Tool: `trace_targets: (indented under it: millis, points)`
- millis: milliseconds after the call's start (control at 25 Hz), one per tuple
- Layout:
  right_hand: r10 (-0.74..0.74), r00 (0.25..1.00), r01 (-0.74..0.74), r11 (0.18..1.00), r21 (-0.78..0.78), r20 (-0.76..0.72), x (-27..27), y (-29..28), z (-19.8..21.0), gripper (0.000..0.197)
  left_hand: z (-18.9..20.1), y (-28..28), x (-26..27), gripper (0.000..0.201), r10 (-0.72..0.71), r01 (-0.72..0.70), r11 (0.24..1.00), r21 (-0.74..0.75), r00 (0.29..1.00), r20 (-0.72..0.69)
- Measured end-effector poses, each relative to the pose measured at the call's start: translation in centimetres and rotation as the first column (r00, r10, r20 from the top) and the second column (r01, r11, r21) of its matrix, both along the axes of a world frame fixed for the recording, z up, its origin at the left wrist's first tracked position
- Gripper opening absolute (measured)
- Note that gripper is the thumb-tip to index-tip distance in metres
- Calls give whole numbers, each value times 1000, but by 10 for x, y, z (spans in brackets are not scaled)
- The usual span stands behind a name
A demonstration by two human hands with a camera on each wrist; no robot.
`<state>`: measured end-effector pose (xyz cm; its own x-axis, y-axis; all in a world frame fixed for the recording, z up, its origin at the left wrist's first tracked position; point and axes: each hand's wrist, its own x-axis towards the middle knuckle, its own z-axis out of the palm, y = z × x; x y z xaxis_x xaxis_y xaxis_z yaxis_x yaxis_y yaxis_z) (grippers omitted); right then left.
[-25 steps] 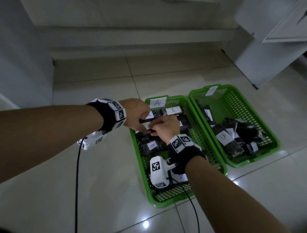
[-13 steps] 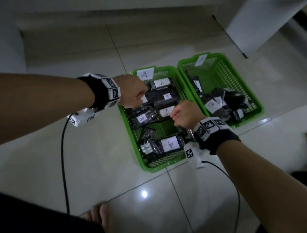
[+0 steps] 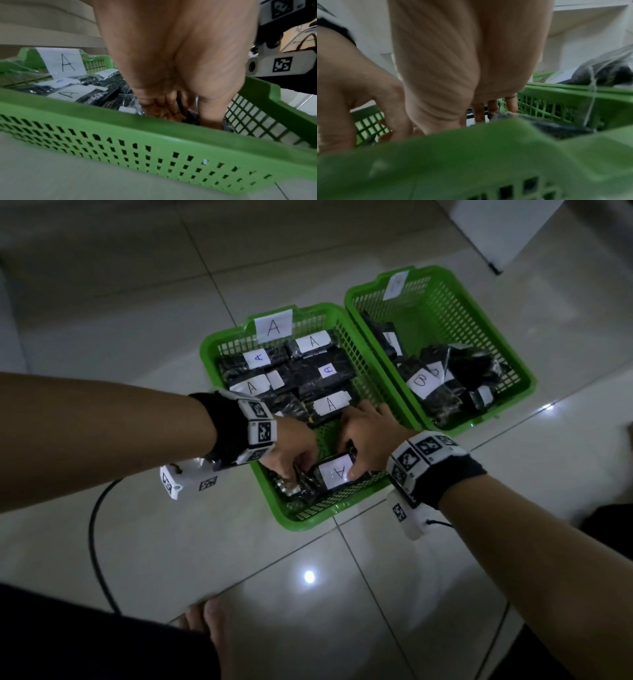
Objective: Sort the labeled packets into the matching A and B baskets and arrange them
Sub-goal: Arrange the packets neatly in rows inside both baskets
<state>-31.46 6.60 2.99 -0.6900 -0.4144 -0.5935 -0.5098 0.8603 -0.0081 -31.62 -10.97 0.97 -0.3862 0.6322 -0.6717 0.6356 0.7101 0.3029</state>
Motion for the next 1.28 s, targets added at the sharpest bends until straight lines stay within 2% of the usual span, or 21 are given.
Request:
trace_targets:
  millis: [80,160,240,320,360,400,480,520,560,640,720,760,840,920,960,1000,1040,1120,1160,1240,1280]
  points:
    - [-132,989,139,983,-123,59,-3,2,6,39,13,-6,-2,31,104,-104,995,1,994,39]
    - [-283,933,335,906,-256,222,-10,9,15,36,29,-17,-19,25,214,-217,976,9,969,126]
    - [-359,873,468,809,-355,331,-20,18,24,35,45,-33,-41,14,316,-328,945,4,912,261]
    - [-410,835,546,703,-455,367,-30,26,29,32,59,-53,-61,8,462,-511,859,41,806,370]
    - [-442,803,595,628,-503,399,-34,31,30,28,63,-61,-68,9,540,-621,780,74,728,422]
    - [-479,742,670,508,-541,469,-39,34,30,22,65,-70,-73,12,603,-719,686,112,647,467]
    - [-506,544,822,162,-546,669,-44,38,25,25,64,-83,-81,16,688,-874,453,177,468,554]
    - [-490,464,855,27,-519,739,-46,37,23,34,63,-88,-83,19,713,-919,335,207,391,583]
    - [-461,420,863,-63,-500,782,-47,35,21,42,62,-92,-86,23,736,-942,238,236,333,590]
    - [-437,382,862,-151,-485,814,-48,28,19,47,63,-95,-90,29,777,-949,112,296,269,569]
    - [-500,361,860,-148,-489,787,-53,18,15,39,64,-95,-93,32,792,-947,13,322,206,574]
    - [-538,383,854,-104,-510,751,-55,12,15,31,63,-93,-93,34,793,-948,-12,317,184,581]
    - [-608,402,854,-21,-519,685,-63,-2,15,20,59,-90,-94,43,776,-956,7,294,190,601]
    - [-647,349,882,-17,-471,678,-70,-14,22,22,54,-90,-97,59,738,-954,76,292,250,627]
    - [-653,359,887,16,-461,667,-71,-19,25,25,53,-91,-98,65,734,-948,97,304,274,621]
    - [-663,409,877,95,-471,628,-73,-24,29,30,53,-91,-100,68,741,-938,101,330,293,604]
    - [-668,490,843,197,-501,561,-75,-26,28,33,52,-91,-101,66,759,-926,93,365,304,576]
    - [-659,662,717,415,-560,358,-79,-31,23,42,50,-92,-104,60,803,-901,55,430,296,518]
    - [-647,725,644,513,-568,237,-78,-34,24,50,48,-92,-105,60,818,-895,46,445,289,497]
    - [-556,831,458,680,-572,5,-83,-35,20,62,43,-95,-107,64,828,-895,41,445,279,486]
    - [-462,878,327,769,-549,-124,-86,-36,18,65,41,-96,-106,67,829,-898,52,437,283,483]
